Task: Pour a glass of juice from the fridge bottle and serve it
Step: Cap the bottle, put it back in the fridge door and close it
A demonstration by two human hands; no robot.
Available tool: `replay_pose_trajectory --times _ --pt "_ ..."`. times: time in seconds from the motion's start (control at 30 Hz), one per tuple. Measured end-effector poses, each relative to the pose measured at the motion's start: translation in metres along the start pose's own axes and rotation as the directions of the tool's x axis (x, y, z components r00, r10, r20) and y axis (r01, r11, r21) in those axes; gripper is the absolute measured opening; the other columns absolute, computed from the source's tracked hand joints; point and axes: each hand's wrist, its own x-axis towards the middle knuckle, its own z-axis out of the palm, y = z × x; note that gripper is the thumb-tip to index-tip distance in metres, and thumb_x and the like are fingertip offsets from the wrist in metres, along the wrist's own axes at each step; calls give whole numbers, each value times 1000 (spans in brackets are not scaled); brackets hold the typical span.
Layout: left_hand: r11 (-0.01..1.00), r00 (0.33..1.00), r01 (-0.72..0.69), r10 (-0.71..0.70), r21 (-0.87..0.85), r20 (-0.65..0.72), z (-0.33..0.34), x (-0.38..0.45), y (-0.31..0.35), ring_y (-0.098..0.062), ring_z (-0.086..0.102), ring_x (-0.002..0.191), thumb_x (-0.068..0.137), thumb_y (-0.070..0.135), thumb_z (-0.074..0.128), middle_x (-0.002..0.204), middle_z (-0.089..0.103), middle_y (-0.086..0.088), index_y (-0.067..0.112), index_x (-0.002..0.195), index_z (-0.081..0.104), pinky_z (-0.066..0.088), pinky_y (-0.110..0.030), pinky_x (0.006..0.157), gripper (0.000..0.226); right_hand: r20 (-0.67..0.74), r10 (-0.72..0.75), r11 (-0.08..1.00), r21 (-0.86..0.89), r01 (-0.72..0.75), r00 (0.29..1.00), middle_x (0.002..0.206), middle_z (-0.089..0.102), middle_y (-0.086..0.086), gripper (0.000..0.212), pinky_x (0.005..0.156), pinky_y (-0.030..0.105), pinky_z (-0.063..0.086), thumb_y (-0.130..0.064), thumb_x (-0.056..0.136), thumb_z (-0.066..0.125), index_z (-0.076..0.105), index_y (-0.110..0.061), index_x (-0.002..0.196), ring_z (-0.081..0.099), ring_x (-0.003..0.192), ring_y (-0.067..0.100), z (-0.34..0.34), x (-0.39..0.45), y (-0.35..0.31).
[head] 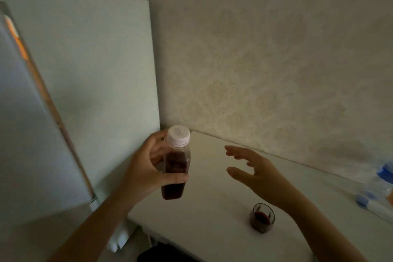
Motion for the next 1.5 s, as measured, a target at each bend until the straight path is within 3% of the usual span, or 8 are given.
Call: replay_pose_trajectory --times 0.1,0.3,0.57,0.77,0.97,1.1,1.27,1.5 --pt "998 993 38 -31 59 -118 -40 -41 21 10 62 100 35 45 94 105 63 39 67 107 45 51 -7 73 90 119 -127 991 50 122 985 126 42 -34 56 91 13 33 -62 80 49 29 -55 132 39 114 -14 19 3 -17" --pt "983 927 153 -108 101 -359 -103 -145 54 2 66 98 36 20 90 102 70 25 44 114 49 50 -7 73 91 269 -353 928 225 298 896 124 44 -34 57 88 8 35 -63 76 49 38 -49 131 41 114 -15 74 -2 -86" --pt "934 762 327 -171 143 -624 -186 -293 82 6 63 102 37 32 90 104 68 29 67 106 48 50 -6 73 88 449 -569 816 411 406 689 124 44 -30 49 93 17 36 -41 84 60 36 -54 125 42 114 -8 166 -16 -216" --pt "918 620 381 -167 108 -767 -271 -391 91 -12 66 107 30 37 96 118 68 11 45 118 54 54 -36 87 98 467 -712 701 510 498 524 122 53 -24 46 84 0 34 -43 84 57 42 -45 128 44 110 -13 250 -21 -331" --pt "887 514 444 -135 129 -847 -373 -469 86 7 65 95 30 35 88 101 68 25 52 106 53 54 -11 70 86 460 -778 628 588 509 428 121 56 -22 46 87 9 37 -52 80 51 44 -44 126 49 112 -8 348 -25 -459" --pt "882 501 454 -139 123 -854 -442 -489 75 17 62 87 33 39 85 98 61 31 50 105 48 52 -7 66 82 450 -788 615 603 507 420 122 55 -20 45 92 16 39 -51 81 51 43 -45 124 49 113 -3 402 -22 -527" --pt "904 568 412 -157 114 -808 -535 -470 39 -8 66 102 39 36 85 112 63 15 33 122 47 56 -25 82 91 432 -775 631 563 534 461 122 54 -19 46 83 10 40 -47 81 55 44 -42 125 50 111 -2 452 17 -587" --pt "932 657 345 -158 108 -738 -662 -397 -41 13 63 92 54 23 87 105 61 26 43 111 46 50 -8 68 73 381 -728 681 496 539 570 116 52 -21 44 80 7 37 -38 80 63 44 -41 120 49 104 -3 527 123 -649"
